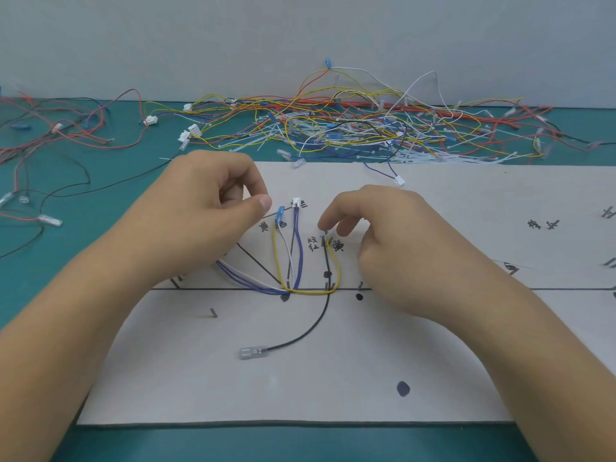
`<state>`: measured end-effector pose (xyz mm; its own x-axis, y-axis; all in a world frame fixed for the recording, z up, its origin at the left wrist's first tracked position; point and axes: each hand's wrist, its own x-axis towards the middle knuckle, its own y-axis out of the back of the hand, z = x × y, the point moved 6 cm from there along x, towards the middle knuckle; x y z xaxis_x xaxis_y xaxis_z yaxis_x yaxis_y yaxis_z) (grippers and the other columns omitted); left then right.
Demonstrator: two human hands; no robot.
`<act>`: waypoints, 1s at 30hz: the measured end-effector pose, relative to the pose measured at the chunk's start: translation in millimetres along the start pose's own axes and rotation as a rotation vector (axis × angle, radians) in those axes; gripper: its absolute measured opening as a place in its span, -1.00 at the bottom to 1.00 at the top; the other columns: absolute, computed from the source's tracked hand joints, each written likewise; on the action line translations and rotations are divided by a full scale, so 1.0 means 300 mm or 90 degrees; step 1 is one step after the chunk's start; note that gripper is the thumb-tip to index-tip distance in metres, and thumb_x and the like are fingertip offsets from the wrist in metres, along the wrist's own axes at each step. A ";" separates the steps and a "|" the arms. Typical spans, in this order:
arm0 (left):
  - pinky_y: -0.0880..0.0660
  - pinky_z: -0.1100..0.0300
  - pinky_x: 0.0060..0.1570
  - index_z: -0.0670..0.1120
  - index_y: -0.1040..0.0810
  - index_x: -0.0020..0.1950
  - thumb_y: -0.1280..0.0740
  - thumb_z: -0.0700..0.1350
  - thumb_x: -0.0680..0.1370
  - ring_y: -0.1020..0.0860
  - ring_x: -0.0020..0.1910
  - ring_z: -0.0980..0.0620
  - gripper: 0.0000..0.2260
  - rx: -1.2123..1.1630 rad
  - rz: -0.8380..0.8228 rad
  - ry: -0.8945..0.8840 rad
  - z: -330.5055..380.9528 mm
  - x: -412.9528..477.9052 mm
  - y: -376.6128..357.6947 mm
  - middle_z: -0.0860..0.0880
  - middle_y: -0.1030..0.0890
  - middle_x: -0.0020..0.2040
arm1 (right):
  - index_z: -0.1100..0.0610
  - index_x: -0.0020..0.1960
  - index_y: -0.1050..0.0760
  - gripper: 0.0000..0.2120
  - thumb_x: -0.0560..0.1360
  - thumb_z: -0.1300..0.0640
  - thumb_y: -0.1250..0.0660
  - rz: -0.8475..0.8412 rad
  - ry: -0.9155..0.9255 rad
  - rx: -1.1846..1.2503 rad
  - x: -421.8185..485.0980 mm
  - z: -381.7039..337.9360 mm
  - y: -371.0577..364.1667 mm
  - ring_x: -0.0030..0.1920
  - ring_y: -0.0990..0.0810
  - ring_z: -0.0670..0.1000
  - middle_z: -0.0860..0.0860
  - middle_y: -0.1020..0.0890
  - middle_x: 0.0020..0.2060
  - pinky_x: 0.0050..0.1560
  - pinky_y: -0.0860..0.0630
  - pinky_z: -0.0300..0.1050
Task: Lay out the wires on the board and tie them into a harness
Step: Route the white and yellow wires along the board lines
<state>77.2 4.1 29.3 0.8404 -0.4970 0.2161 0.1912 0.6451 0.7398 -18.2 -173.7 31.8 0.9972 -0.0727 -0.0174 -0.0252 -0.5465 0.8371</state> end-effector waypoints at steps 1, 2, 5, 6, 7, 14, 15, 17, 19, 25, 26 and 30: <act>-0.30 0.21 -0.44 0.02 -0.58 -0.19 -0.41 -0.07 0.58 -0.32 -0.54 0.13 -0.85 0.000 0.010 0.005 -0.005 0.003 0.004 0.08 -0.36 -0.51 | -0.12 0.13 -0.60 -0.48 0.42 0.37 -0.11 0.003 0.001 0.000 -0.001 -0.002 0.000 0.02 -0.47 -0.05 -0.14 -0.55 0.01 0.02 -0.52 -0.07; -0.30 0.20 -0.42 0.00 -0.58 -0.19 -0.40 -0.06 0.58 -0.31 -0.54 0.13 -0.85 0.001 0.020 0.012 -0.011 0.005 0.009 0.08 -0.35 -0.52 | -0.11 0.12 -0.60 -0.49 0.42 0.37 -0.12 0.004 0.001 0.001 -0.001 -0.003 -0.001 0.02 -0.47 -0.05 -0.15 -0.55 0.01 0.01 -0.52 -0.06; -0.29 0.18 -0.36 -0.01 -0.58 -0.19 -0.40 -0.03 0.59 -0.33 -0.54 0.13 -0.83 0.007 0.042 0.027 -0.028 0.009 0.024 0.09 -0.37 -0.51 | -0.11 0.08 -0.60 -0.59 0.47 0.32 -0.18 -0.004 0.000 -0.002 0.002 0.004 -0.012 -0.08 -0.52 -0.08 -0.17 -0.56 -0.03 -0.06 -0.53 -0.09; -0.29 0.19 -0.35 0.00 -0.58 -0.19 -0.40 -0.03 0.59 -0.36 -0.53 0.14 -0.83 0.015 0.047 0.035 -0.036 0.010 0.026 0.11 -0.41 -0.50 | -0.10 0.07 -0.60 -0.63 0.48 0.29 -0.20 -0.004 0.000 -0.002 0.003 0.007 -0.016 -0.13 -0.54 -0.09 -0.16 -0.58 -0.05 -0.09 -0.53 -0.10; -0.31 0.20 -0.34 0.01 -0.58 -0.20 -0.40 -0.01 0.59 -0.41 -0.51 0.16 -0.83 0.032 0.055 0.046 -0.045 0.012 0.027 0.13 -0.46 -0.47 | -0.10 0.05 -0.60 -0.68 0.50 0.26 -0.21 0.000 0.000 0.001 0.004 0.010 -0.019 -0.17 -0.56 -0.10 -0.15 -0.59 -0.07 -0.12 -0.53 -0.11; -0.51 -0.08 0.11 0.09 -0.59 -0.02 -0.34 0.19 0.56 -0.53 0.09 -0.16 -0.81 0.162 0.067 0.190 -0.180 0.042 0.032 0.05 -0.57 -0.05 | -0.11 0.02 -0.60 -0.77 0.52 0.16 -0.25 0.022 -0.003 0.007 0.014 0.027 -0.032 -0.32 -0.55 -0.17 -0.13 -0.63 -0.16 -0.20 -0.56 -0.14; -0.49 -0.04 0.08 0.08 -0.61 -0.02 -0.35 0.18 0.56 -0.53 0.09 -0.14 -0.81 0.141 0.061 0.192 -0.190 0.045 0.035 0.06 -0.55 -0.07 | -0.10 0.02 -0.61 -0.78 0.52 0.16 -0.26 0.015 -0.003 0.009 0.014 0.027 -0.033 -0.33 -0.54 -0.19 -0.13 -0.63 -0.18 -0.22 -0.54 -0.17; -0.44 0.05 -0.04 0.07 -0.63 -0.03 -0.38 0.16 0.56 -0.55 0.00 -0.01 -0.82 0.102 0.060 0.189 -0.199 0.050 0.043 0.09 -0.54 -0.08 | -0.09 0.02 -0.65 -0.79 0.51 0.14 -0.29 0.017 -0.007 0.019 0.015 0.029 -0.025 -0.35 -0.53 -0.20 -0.14 -0.64 -0.24 -0.27 -0.48 -0.23; -0.39 0.10 -0.13 0.07 -0.63 -0.04 -0.38 0.15 0.56 -0.53 -0.07 0.18 -0.83 0.090 0.065 0.178 -0.201 0.050 0.047 0.13 -0.53 -0.08 | -0.10 0.01 -0.66 -0.80 0.50 0.12 -0.31 0.015 -0.009 0.025 0.013 0.033 -0.020 -0.35 -0.54 -0.21 -0.14 -0.65 -0.28 -0.29 -0.46 -0.23; -0.36 0.24 -0.19 0.11 -0.62 -0.08 -0.37 0.13 0.59 -0.53 -0.09 0.21 -0.86 0.096 0.066 0.157 -0.210 0.056 0.052 0.11 -0.54 -0.06 | -0.10 0.00 -0.59 -0.81 0.49 0.12 -0.27 -0.005 -0.016 0.028 0.010 0.030 -0.035 -0.31 -0.59 -0.18 -0.13 -0.66 -0.22 -0.32 -0.47 -0.21; -0.37 0.21 -0.17 0.12 -0.63 -0.08 -0.37 0.13 0.59 -0.53 -0.09 0.21 -0.86 0.091 0.066 0.159 -0.216 0.056 0.057 0.10 -0.56 -0.06 | -0.10 0.00 -0.59 -0.81 0.49 0.12 -0.27 -0.005 -0.016 0.029 0.010 0.028 -0.036 -0.29 -0.60 -0.16 -0.13 -0.66 -0.19 -0.31 -0.48 -0.20; -0.35 0.20 -0.15 0.11 -0.65 -0.06 -0.40 0.08 0.58 -0.54 -0.09 0.23 -0.91 0.082 0.070 0.157 -0.225 0.056 0.061 0.12 -0.57 -0.05 | -0.08 0.01 -0.58 -0.81 0.49 0.12 -0.26 -0.007 -0.012 0.029 0.009 0.026 -0.042 -0.21 -0.62 -0.06 -0.12 -0.65 -0.14 -0.25 -0.51 -0.16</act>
<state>129.1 46.7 3.4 0.9531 -0.2630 0.1498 0.0400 0.6002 0.7988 -15.7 -173.5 16.9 0.9960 -0.0814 -0.0375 -0.0172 -0.5846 0.8111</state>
